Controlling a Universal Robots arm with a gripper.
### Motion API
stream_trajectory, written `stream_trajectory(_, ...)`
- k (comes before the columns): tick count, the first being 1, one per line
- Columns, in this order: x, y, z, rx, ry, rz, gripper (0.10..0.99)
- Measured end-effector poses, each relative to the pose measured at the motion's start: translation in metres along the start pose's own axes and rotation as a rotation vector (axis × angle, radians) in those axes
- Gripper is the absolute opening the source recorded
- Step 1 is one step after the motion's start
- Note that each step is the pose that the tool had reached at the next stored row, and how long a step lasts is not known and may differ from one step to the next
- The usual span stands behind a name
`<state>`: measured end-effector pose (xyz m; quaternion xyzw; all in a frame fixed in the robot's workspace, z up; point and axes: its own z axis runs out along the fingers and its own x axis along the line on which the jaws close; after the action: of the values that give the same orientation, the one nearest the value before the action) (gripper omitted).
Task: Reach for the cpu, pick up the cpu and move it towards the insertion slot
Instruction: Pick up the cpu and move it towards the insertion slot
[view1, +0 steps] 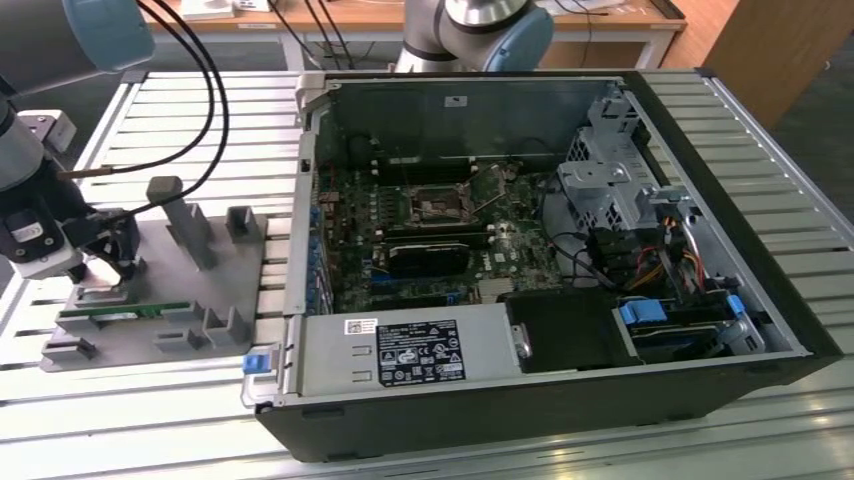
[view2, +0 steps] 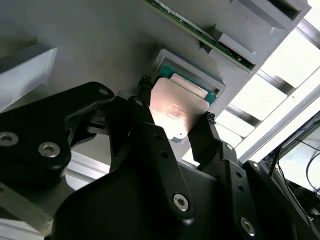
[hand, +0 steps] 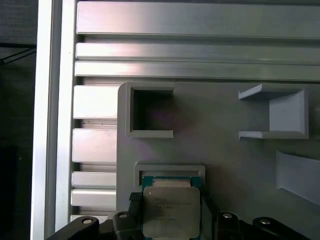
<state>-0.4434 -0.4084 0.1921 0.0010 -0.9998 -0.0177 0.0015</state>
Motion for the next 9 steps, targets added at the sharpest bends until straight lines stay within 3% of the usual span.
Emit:
stream_trajectory(3,0.0011,0.0001,-0.0011,0.000,0.0005,0.000,0.545)
stream_trajectory(9,0.0011,0.0007,-0.0158,0.000,0.0002,0.000,0.545)
